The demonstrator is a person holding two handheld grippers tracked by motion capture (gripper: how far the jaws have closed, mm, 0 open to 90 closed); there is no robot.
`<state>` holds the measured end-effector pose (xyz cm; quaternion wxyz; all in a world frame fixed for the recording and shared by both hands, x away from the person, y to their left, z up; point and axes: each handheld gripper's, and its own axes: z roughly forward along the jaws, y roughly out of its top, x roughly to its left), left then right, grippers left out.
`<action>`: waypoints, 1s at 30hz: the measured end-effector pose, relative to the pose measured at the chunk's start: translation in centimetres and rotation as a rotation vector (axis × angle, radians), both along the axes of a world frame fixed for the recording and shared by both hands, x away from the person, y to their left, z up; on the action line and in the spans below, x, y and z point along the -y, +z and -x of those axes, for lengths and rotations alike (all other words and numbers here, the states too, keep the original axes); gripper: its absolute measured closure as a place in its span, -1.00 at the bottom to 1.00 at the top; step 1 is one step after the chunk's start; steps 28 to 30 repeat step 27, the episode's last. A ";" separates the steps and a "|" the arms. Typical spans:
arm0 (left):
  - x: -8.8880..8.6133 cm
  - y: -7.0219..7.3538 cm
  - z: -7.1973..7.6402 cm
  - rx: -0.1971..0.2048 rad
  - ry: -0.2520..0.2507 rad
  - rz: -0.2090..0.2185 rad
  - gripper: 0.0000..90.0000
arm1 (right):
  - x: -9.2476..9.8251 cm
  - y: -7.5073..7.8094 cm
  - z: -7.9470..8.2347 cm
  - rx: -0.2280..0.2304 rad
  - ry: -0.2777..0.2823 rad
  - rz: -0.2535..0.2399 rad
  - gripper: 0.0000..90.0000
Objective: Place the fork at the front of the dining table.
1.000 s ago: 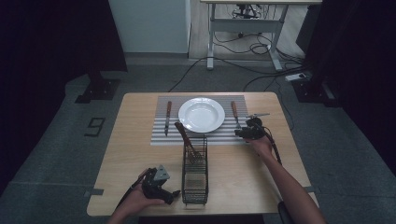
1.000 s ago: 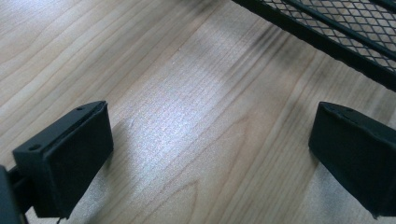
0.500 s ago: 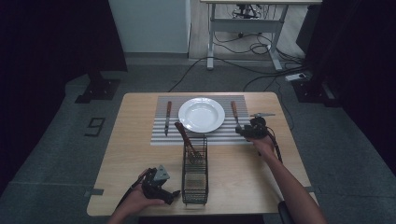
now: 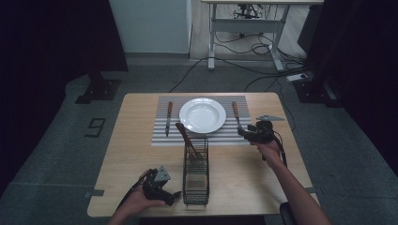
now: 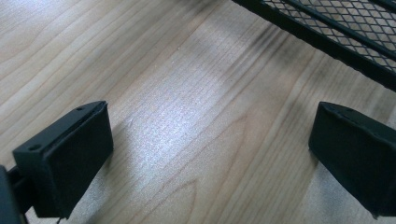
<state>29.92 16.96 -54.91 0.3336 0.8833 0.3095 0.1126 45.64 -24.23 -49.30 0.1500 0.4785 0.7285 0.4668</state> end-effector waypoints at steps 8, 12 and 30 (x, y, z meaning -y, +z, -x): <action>0.0 0.0 0.0 0.000 -0.001 0.000 -1.00 | 0.1 0.8 3.5 0.022 0.043 -0.023 -0.13; 0.0 0.0 0.0 0.000 -0.001 0.000 -1.00 | 0.1 0.8 4.7 0.014 0.071 -0.041 -0.15; 0.0 0.0 0.0 0.000 -0.002 0.000 -1.00 | -2.2 0.3 6.6 0.008 0.176 0.000 -0.21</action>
